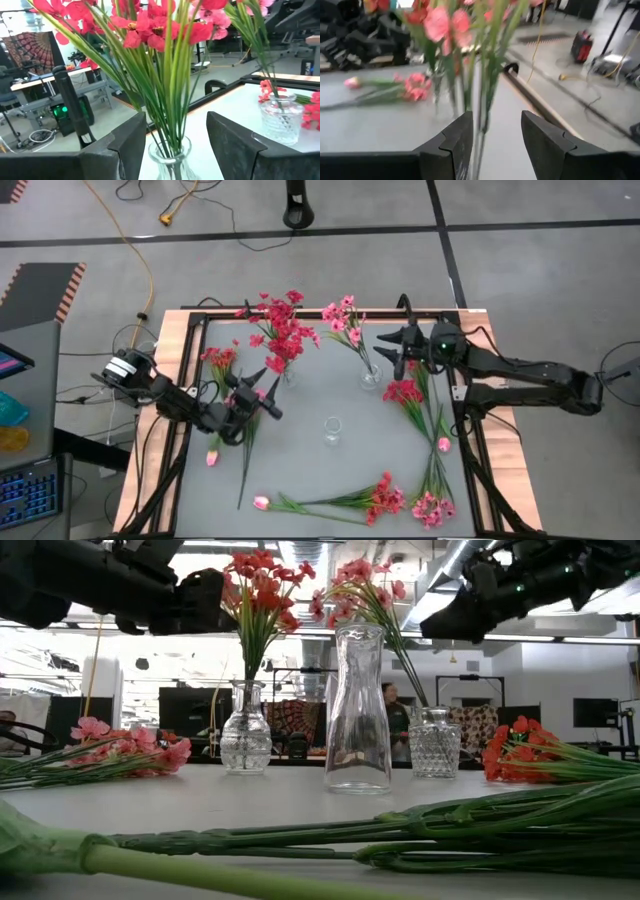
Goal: Sort flowers into vase by color
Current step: Put the red flowers into the top left transparent vase
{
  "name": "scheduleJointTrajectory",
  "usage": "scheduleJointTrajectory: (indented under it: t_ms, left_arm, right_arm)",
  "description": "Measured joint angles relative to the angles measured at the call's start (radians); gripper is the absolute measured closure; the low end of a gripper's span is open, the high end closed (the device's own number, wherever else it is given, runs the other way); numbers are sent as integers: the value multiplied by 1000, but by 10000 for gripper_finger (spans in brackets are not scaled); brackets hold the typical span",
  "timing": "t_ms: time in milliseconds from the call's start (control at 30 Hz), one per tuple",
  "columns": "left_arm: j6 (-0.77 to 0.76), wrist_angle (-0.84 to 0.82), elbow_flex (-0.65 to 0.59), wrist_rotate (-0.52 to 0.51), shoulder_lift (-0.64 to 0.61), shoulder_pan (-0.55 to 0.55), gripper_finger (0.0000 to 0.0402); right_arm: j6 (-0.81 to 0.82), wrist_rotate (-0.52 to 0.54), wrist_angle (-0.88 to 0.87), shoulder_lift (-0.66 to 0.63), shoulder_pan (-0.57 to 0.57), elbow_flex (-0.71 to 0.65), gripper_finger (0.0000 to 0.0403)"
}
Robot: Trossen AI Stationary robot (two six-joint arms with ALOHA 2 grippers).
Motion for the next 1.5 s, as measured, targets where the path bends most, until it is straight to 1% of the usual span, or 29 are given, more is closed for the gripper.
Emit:
scheduleJointTrajectory:
  t_ms: [200, 467, 600, 900, 1000, 1200, 1367, 1500]
  left_arm:
    - [-1, 0, 0, 0, 0, -16, 205]
    - [-21, -1, 0, 5, 0, -16, 205]
    - [-53, -13, 0, 6, 0, -16, 205]
    - [-103, -79, 0, 14, 0, -16, 205]
    - [-127, -104, 0, 15, 0, -16, 205]
    - [-157, -135, 0, 31, 0, -16, 205]
    - [-158, -138, 0, 35, 0, -15, 205]
    - [-159, -138, 0, 36, 0, -15, 205]
  right_arm:
    - [3, 0, -324, 0, 74, 139, 210]
    - [166, 0, -617, 0, 190, 261, 210]
    - [297, 0, -740, 0, 252, 272, 210]
    - [679, 0, -1057, 3, 399, 272, 210]
    - [799, 0, -1123, 3, 443, 271, 210]
    - [981, 0, -1149, 11, 527, 218, 210]
    - [1068, 40, -1165, 59, 584, 176, 210]
    - [1103, 50, -1164, 124, 607, 152, 210]
